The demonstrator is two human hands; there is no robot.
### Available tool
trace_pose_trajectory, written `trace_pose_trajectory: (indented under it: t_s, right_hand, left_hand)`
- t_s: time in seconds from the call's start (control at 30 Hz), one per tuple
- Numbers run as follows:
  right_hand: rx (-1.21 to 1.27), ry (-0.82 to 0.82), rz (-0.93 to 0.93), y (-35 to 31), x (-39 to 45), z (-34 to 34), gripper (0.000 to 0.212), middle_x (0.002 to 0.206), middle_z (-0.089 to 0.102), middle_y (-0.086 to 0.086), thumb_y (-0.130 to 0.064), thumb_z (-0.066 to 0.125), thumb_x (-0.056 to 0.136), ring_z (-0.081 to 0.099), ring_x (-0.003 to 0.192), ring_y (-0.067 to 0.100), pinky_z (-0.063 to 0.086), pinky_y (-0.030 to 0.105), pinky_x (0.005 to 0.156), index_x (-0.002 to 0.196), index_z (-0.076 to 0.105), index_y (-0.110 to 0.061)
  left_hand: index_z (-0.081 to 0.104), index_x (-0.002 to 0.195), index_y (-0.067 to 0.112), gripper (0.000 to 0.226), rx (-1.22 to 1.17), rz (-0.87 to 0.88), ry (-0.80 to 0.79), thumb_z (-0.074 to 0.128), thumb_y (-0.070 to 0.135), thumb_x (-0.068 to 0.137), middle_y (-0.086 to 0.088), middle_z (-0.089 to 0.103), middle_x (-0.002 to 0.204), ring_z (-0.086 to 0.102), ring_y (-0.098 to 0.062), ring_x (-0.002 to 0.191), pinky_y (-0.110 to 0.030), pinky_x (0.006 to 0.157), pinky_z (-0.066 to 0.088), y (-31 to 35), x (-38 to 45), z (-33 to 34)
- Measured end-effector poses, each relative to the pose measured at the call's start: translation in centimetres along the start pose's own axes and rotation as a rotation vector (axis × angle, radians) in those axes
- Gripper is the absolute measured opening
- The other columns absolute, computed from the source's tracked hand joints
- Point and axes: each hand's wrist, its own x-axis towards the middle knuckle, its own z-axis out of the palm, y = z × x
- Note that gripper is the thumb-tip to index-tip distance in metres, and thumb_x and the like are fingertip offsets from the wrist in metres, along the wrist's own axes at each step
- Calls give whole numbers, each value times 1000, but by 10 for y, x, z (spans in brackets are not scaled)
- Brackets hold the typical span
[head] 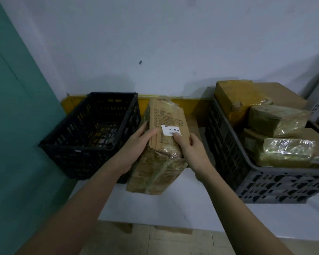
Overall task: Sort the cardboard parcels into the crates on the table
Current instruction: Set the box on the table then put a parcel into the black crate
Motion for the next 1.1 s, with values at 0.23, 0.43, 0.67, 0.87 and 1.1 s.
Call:
trace_pose_trajectory:
  t_s: [0.23,0.43,0.67,0.87,1.1]
  right_hand:
    - [-135,161,-205,-19,-4,13,61,111,66,-23,-76,60,75,66,103,3,57,42,90,126,51,-45]
    - [-152,226,-394,-25,-5,22,57,116,54,-43,-67,59,84,58,111,-10,57,30,90,134,32,-63]
    - [-482,231,-489,-20,-1,30,77,162,22,-10,-62,48,93,23,146,14,29,50,116,156,7,-45]
    - [-550,132,-565,-30,-5,32,66,165,3,-11,-65,39,88,2,148,13,13,46,120,137,-4,-72]
    - [-511,-31,-564,-31,-1,20,56,162,11,-20,-66,31,93,6,145,4,13,38,117,147,21,-60]
  left_hand:
    - [63,108,64,33,4,223,288,69,39,87,9,50,122,61,10,100,-9,73,52,19,0,7]
    - [58,137,32,44,27,273,260,63,16,96,1,66,124,68,-13,108,-37,89,58,29,7,11]
    - [37,148,23,114,114,130,334,79,69,52,-2,50,141,54,-18,126,-44,105,48,45,19,22]
    - [-2,156,34,149,119,75,436,81,76,40,2,18,155,31,-26,142,-51,110,40,38,32,24]
    - [29,147,46,109,32,146,481,81,64,53,-2,36,144,55,-22,119,-39,89,55,26,38,6]
